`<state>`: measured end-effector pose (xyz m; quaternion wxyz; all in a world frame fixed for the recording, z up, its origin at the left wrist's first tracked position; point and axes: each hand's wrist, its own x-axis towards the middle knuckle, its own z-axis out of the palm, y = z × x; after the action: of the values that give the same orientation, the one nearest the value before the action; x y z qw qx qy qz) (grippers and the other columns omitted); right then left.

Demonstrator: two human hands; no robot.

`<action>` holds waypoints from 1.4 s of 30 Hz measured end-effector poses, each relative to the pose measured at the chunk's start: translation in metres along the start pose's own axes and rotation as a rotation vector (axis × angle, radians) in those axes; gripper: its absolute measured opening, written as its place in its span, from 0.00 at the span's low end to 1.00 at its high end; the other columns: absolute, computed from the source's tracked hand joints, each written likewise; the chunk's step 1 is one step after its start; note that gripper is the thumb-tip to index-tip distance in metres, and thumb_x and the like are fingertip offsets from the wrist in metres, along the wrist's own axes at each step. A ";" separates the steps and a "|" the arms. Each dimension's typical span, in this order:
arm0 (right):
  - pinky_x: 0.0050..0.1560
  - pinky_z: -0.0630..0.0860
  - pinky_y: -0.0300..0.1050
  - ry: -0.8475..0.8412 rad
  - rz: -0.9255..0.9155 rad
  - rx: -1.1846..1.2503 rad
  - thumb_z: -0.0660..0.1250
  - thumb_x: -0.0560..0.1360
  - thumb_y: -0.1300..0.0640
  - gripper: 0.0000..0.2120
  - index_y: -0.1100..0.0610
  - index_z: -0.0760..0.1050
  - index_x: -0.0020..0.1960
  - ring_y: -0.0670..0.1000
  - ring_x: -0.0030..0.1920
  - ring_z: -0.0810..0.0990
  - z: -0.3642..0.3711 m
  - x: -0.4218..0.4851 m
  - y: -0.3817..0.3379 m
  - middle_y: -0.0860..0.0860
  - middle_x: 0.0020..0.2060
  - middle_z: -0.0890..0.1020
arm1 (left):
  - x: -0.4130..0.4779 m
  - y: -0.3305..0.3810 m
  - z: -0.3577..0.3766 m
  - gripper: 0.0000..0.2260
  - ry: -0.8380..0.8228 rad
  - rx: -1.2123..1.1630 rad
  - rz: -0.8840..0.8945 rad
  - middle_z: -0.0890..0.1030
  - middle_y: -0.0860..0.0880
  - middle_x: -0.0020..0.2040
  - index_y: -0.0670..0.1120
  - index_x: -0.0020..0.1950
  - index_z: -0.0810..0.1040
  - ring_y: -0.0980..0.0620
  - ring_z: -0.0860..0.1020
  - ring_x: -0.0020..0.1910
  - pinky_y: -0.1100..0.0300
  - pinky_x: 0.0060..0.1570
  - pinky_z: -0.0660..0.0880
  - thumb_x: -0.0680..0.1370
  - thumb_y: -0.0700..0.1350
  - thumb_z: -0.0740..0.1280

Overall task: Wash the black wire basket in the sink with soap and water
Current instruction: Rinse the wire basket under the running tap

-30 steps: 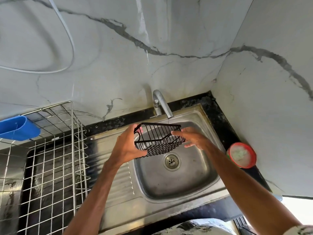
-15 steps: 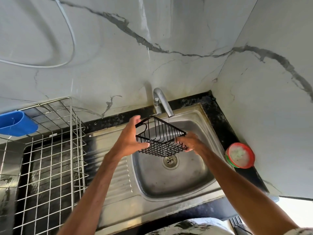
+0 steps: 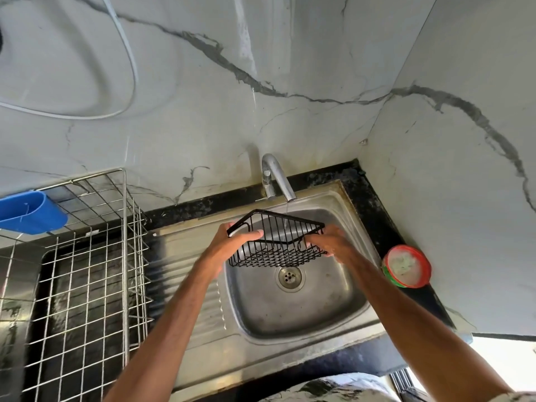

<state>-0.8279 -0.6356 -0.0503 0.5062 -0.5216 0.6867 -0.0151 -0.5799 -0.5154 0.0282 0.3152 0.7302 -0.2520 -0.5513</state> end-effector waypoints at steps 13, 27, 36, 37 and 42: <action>0.61 0.79 0.55 0.064 -0.029 -0.171 0.81 0.65 0.45 0.42 0.61 0.69 0.71 0.57 0.62 0.76 -0.014 0.004 -0.013 0.58 0.61 0.76 | 0.004 -0.011 0.020 0.45 0.005 -0.152 -0.205 0.70 0.44 0.66 0.49 0.71 0.67 0.42 0.76 0.62 0.49 0.50 0.77 0.59 0.63 0.78; 0.78 0.56 0.62 -0.136 -0.544 -0.243 0.48 0.84 0.37 0.31 0.51 0.52 0.82 0.58 0.80 0.55 0.025 -0.034 -0.050 0.55 0.80 0.57 | 0.022 -0.009 0.044 0.37 0.042 -0.061 -0.283 0.67 0.44 0.67 0.47 0.71 0.71 0.42 0.73 0.56 0.44 0.53 0.74 0.67 0.64 0.73; 0.79 0.36 0.54 -0.122 -0.646 -0.439 0.38 0.84 0.39 0.31 0.51 0.39 0.82 0.48 0.81 0.40 0.029 -0.012 -0.032 0.49 0.82 0.42 | 0.036 0.005 0.047 0.25 -0.052 -0.098 -0.349 0.68 0.43 0.69 0.50 0.60 0.73 0.36 0.70 0.68 0.31 0.68 0.69 0.72 0.64 0.72; 0.78 0.36 0.53 -0.113 -0.551 -0.429 0.37 0.83 0.38 0.32 0.52 0.39 0.82 0.50 0.81 0.40 0.023 -0.006 -0.030 0.50 0.82 0.42 | 0.038 0.005 0.048 0.21 -0.055 -0.094 -0.356 0.70 0.43 0.67 0.51 0.56 0.74 0.37 0.72 0.64 0.33 0.67 0.70 0.73 0.62 0.72; 0.78 0.36 0.51 -0.163 -0.665 -0.374 0.36 0.82 0.35 0.34 0.51 0.35 0.82 0.51 0.81 0.36 0.037 -0.023 -0.035 0.50 0.81 0.38 | 0.050 0.007 0.052 0.28 -0.031 0.005 -0.360 0.69 0.40 0.73 0.51 0.65 0.73 0.37 0.73 0.56 0.39 0.57 0.73 0.75 0.69 0.67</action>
<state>-0.7782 -0.6161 -0.0335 0.4226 -0.7986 0.4285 -0.0116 -0.6169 -0.5652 -0.0094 0.2056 0.7557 -0.1235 -0.6094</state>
